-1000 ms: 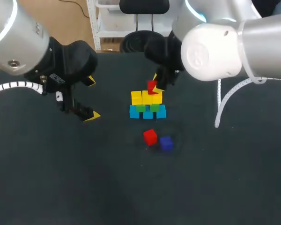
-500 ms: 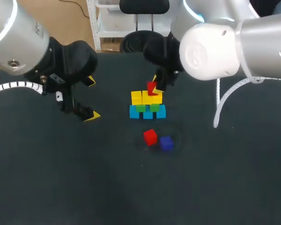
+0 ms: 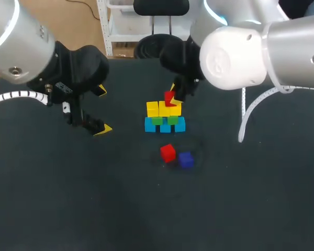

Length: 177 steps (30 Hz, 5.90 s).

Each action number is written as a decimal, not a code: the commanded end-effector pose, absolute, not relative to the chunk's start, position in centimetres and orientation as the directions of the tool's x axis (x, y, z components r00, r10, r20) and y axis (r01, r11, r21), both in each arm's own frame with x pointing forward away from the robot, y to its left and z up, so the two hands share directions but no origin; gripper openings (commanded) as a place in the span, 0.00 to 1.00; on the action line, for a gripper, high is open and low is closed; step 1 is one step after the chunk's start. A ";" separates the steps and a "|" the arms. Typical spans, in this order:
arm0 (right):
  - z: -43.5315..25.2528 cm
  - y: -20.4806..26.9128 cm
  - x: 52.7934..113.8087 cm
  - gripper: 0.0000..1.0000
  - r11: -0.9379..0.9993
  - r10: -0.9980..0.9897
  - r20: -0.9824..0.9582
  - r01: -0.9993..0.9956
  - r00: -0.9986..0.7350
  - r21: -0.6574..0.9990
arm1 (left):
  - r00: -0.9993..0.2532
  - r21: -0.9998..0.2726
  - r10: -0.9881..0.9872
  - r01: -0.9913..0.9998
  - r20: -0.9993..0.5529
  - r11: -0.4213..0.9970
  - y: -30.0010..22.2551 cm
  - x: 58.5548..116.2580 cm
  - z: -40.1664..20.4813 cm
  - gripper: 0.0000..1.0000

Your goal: Place the blue cubes, place green cubes on the blue cubes, place the yellow cubes on the green cubes, then place the red cubes on the yellow cubes, and place purple cube on the red cubes.

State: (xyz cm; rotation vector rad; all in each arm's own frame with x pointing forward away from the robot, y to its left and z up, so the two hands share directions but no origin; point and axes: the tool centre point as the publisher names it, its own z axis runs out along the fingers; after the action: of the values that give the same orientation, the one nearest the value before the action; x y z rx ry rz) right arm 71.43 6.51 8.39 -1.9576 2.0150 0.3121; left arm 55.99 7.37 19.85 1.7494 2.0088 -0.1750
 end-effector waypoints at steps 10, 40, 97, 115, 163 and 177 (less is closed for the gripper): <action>8.4 6.8 71.4 0.00 0.036 -0.929 -0.369 -0.997 -0.011 -0.062 | -0.077 0.204 0.902 0.962 -0.425 0.179 7.4 56.0 19.8 1.00; 8.2 6.7 71.4 0.31 0.032 -0.933 -0.361 -0.997 -0.006 -0.067 | -0.077 0.204 0.902 0.962 -0.425 0.179 7.4 56.0 19.8 1.00; 11.9 -6.3 64.2 1.00 0.237 -0.712 -0.694 -0.967 -0.109 -0.091 | -0.077 0.204 0.902 0.962 -0.425 0.179 7.4 56.0 19.8 1.00; 11.3 -6.2 63.3 1.00 0.227 -0.644 -0.750 -0.974 -0.151 0.001 | -0.077 0.204 0.902 0.962 -0.425 0.179 7.4 56.0 19.8 1.00; 11.3 -6.2 63.3 1.00 0.227 -0.644 -0.750 -0.974 -0.151 0.001 | -0.311 0.113 0.831 0.908 -0.462 0.402 0.1 56.2 8.3 1.00; 11.3 -6.2 63.3 1.00 0.227 -0.644 -0.750 -0.974 -0.151 0.001 | -0.362 0.081 0.806 0.891 -0.468 0.447 -1.5 57.5 3.9 1.00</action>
State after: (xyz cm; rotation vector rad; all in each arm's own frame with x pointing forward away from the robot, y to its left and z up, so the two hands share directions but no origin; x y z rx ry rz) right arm 63.20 -6.25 11.46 -1.4872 1.8789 0.6682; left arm 56.85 -0.85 5.28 1.4365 2.2572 -0.2654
